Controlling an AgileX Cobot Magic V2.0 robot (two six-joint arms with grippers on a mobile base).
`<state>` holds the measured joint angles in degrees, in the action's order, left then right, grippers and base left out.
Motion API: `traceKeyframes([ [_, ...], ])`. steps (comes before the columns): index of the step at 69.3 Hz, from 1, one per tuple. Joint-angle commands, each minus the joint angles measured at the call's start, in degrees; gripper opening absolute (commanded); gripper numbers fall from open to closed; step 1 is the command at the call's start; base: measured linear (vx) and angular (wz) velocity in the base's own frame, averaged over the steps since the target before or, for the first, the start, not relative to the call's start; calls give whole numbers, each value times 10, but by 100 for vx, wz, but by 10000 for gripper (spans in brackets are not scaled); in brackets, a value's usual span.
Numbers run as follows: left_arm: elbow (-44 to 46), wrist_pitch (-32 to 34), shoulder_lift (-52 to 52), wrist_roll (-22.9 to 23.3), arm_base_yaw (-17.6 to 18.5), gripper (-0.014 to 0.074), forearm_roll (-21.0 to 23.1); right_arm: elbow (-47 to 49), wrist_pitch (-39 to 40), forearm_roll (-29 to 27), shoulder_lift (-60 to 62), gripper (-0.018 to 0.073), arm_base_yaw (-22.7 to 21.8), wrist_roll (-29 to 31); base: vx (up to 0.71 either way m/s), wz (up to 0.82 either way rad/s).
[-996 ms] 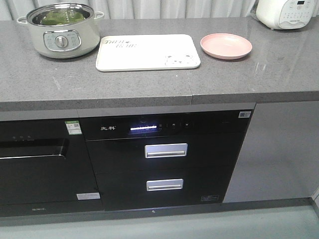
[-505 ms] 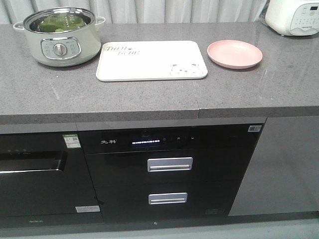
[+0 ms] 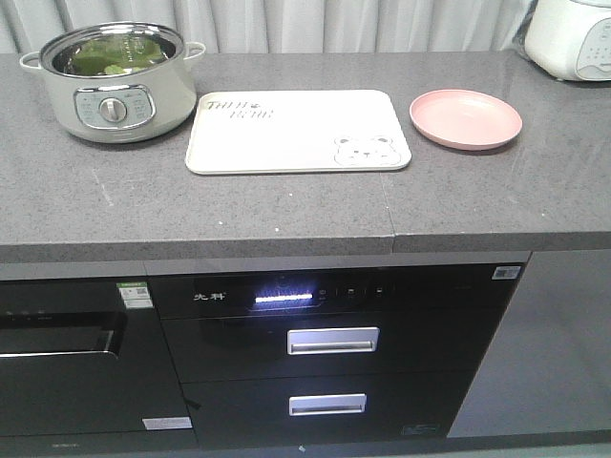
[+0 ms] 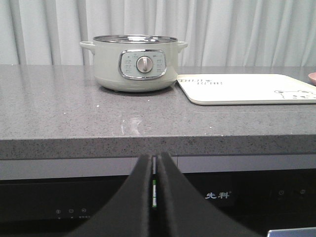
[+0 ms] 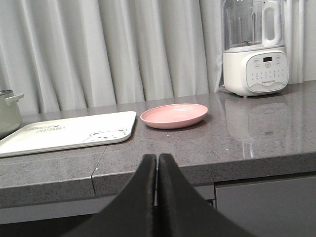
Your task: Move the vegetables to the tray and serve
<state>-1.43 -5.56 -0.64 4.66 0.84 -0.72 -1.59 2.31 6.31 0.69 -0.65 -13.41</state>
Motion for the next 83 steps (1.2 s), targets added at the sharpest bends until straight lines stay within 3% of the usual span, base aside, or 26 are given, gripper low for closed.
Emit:
traceKeyframes([
  [1,-16,41,-8,6,0,-6,2,-9,44,6,3,-3,0,2,9,3],
  [83,-16,41,-8,6,0,-6,2,-9,44,6,3,-3,0,2,8,3],
])
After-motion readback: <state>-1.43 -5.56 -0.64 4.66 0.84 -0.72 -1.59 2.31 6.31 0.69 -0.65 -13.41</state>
